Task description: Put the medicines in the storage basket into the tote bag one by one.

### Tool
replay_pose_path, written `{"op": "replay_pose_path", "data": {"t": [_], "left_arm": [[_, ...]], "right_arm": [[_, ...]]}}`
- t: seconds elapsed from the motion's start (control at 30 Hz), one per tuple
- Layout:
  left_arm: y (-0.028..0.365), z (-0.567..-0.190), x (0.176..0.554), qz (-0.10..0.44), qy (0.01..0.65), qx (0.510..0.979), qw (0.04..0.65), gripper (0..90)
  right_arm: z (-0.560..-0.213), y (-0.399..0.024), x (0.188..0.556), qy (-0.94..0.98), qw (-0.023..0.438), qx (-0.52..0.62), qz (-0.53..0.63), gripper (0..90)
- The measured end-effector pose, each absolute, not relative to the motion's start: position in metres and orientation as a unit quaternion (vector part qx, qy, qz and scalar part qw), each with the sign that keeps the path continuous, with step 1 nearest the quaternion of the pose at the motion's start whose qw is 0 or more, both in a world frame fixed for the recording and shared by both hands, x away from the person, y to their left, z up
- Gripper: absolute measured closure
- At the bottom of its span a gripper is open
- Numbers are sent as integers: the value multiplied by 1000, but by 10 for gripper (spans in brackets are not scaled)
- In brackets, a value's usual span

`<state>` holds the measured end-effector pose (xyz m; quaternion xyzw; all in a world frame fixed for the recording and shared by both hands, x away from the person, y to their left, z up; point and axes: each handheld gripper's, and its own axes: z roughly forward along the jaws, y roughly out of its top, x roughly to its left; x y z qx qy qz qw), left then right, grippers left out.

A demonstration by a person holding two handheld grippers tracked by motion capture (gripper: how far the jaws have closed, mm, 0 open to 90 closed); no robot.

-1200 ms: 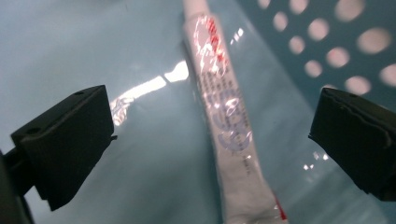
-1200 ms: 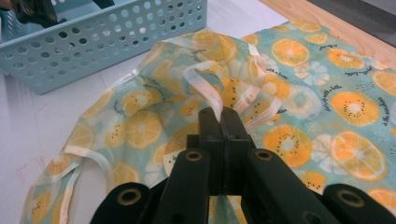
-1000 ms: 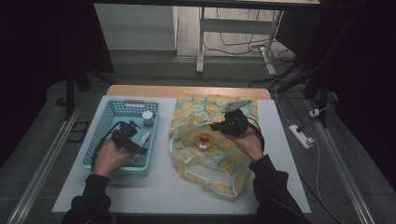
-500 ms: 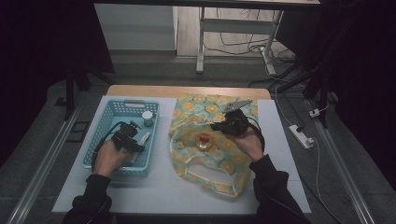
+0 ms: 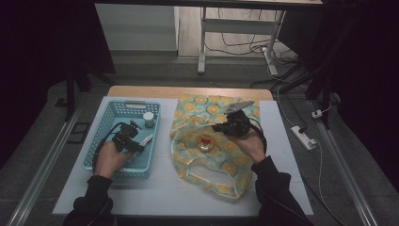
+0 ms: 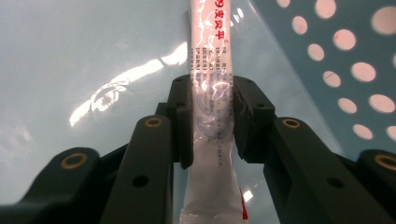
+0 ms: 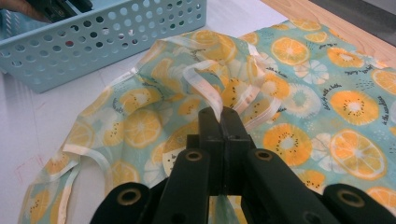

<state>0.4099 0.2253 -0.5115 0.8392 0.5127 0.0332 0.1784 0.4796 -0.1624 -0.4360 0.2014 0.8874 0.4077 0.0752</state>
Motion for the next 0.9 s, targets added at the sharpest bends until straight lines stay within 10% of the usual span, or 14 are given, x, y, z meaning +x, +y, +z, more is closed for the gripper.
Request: {"op": "replay_pose_path", "data": {"t": [0.9], "left_arm": [[241,-482,399,63,516,810,271,707]], "right_arm": [[-433,-164,478,884,80,200,415,900]]}}
